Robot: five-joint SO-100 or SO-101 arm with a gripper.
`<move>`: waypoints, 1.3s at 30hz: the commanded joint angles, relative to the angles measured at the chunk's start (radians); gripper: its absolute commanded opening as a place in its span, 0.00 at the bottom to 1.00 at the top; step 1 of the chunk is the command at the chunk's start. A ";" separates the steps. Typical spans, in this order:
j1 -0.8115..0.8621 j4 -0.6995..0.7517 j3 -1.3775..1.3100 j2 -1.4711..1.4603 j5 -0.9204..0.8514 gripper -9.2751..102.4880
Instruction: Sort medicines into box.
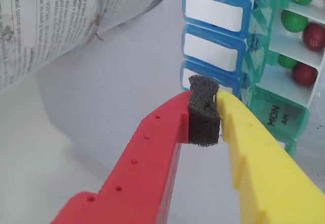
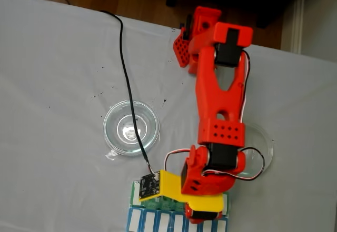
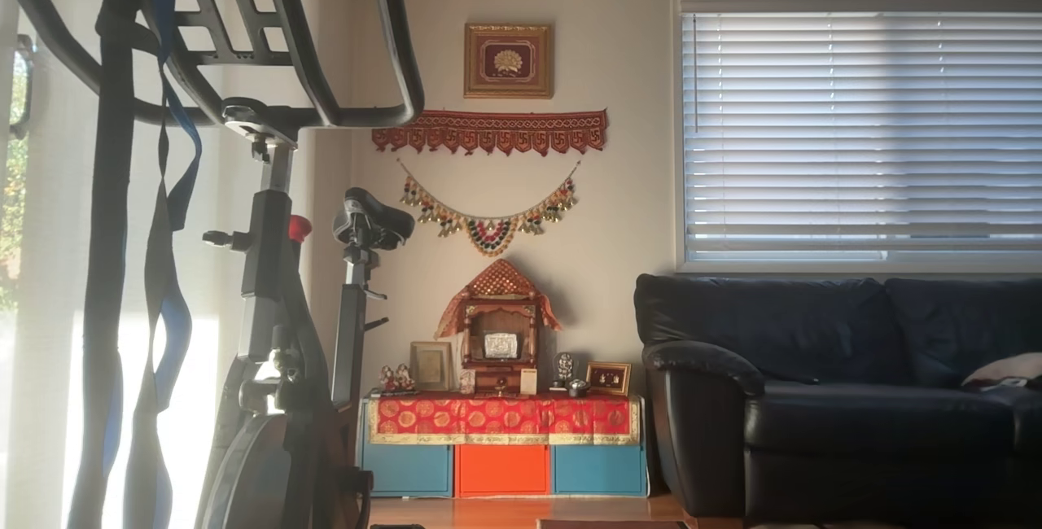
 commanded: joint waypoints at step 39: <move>-0.058 0.290 -0.278 -0.225 -0.153 0.09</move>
